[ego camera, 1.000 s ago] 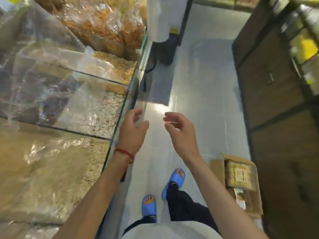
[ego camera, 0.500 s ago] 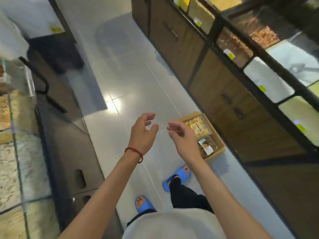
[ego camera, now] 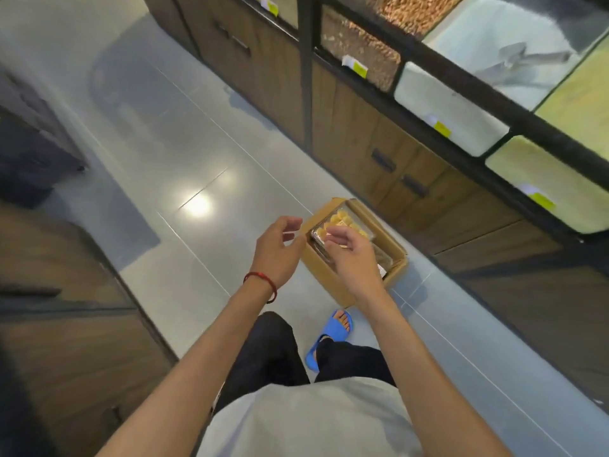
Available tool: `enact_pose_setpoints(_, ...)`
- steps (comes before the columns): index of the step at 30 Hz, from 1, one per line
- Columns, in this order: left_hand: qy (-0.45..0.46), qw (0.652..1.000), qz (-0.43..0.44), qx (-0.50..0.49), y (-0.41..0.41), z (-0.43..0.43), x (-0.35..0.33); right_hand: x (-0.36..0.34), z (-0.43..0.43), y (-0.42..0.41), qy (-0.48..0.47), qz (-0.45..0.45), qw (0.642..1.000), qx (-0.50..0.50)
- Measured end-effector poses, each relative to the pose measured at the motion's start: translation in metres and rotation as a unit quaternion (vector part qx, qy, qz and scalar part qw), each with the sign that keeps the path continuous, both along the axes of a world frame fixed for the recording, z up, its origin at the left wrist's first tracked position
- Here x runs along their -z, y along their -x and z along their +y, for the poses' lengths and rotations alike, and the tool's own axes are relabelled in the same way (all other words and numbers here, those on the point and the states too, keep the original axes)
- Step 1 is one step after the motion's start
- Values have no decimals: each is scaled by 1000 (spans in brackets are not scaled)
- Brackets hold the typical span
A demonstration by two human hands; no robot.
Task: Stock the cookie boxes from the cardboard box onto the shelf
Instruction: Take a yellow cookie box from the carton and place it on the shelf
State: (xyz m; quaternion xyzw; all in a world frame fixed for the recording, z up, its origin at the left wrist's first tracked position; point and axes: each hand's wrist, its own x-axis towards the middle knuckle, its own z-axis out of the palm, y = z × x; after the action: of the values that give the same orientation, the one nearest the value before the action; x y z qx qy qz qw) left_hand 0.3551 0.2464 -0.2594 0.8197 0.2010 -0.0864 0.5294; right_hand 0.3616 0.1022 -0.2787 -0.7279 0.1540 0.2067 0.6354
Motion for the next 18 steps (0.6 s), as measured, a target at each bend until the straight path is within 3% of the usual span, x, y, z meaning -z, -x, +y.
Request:
enact_pose_setpoints(12,-20,985,148,86,-120,6,105,90,-38,-80,66,91,975,192)
enact_pose_setpoints(18,-55,958,224,169,-173,14,188,172,-33,-116,90,142,953,253)
